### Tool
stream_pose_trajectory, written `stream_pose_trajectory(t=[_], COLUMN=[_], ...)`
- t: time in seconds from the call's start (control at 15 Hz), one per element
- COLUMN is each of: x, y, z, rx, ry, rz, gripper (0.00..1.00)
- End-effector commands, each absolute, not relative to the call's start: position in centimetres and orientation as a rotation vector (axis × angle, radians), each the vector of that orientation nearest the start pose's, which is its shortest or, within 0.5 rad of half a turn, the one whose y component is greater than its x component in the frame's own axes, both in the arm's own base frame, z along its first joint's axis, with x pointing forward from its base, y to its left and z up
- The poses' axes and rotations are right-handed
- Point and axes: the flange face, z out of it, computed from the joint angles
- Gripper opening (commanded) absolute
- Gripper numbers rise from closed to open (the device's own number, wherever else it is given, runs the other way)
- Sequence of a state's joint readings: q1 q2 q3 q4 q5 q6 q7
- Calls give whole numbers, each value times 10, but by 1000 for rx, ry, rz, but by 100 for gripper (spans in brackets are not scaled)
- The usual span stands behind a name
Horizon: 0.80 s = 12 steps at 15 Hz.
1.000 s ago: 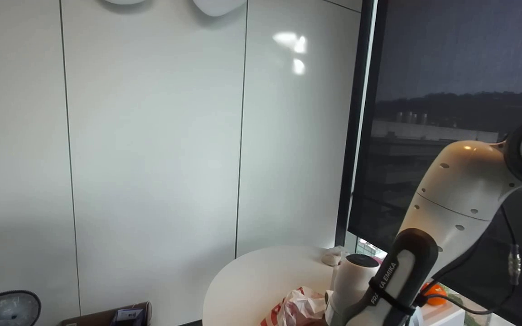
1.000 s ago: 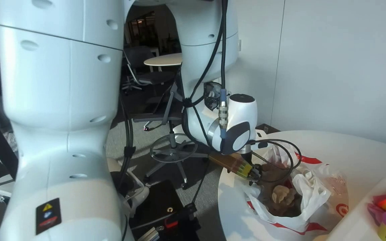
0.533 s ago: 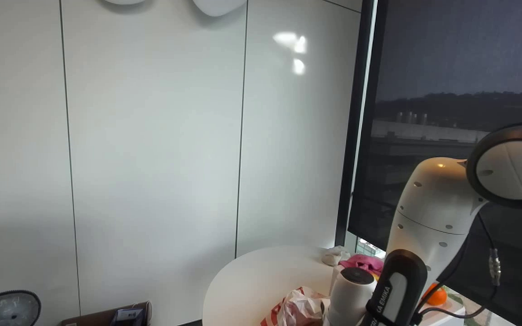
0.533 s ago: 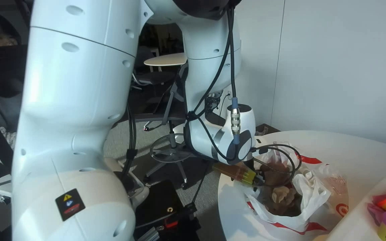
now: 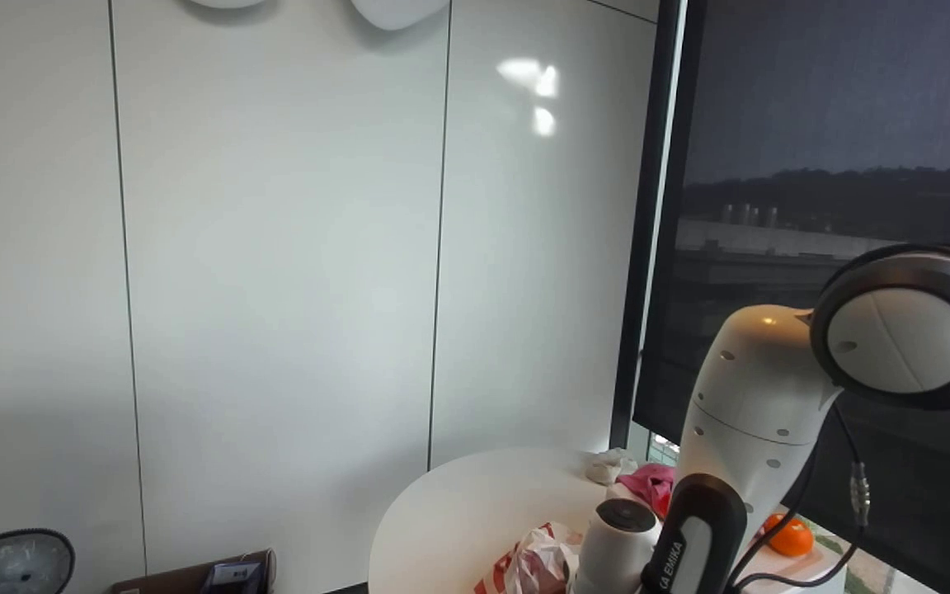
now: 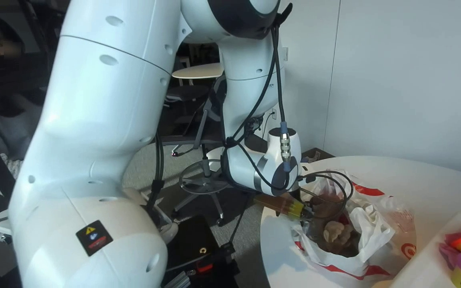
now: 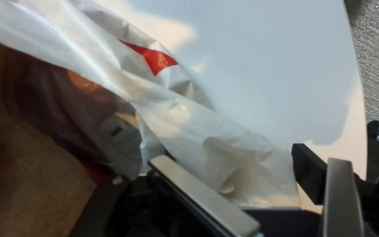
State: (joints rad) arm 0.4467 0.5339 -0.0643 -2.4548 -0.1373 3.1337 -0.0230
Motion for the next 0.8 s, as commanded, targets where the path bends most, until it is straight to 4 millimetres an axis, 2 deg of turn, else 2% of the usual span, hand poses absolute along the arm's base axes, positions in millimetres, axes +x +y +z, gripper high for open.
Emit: stream_pose_trajectory(t=[0.0,0.27,0.4,0.53,0.67,0.73], x=[448,455,457,457,455,459], y=[185,180,179,176,173,171], z=[99,99,99,100,106,111], rx=[-3047,-3066,-3069,-3078,-3069,-3054], ry=[-872,-843,-818,-765,-674,-633], rz=[-284,-282,-262,-188,9,80], gripper=[58,27,15,11,8,10])
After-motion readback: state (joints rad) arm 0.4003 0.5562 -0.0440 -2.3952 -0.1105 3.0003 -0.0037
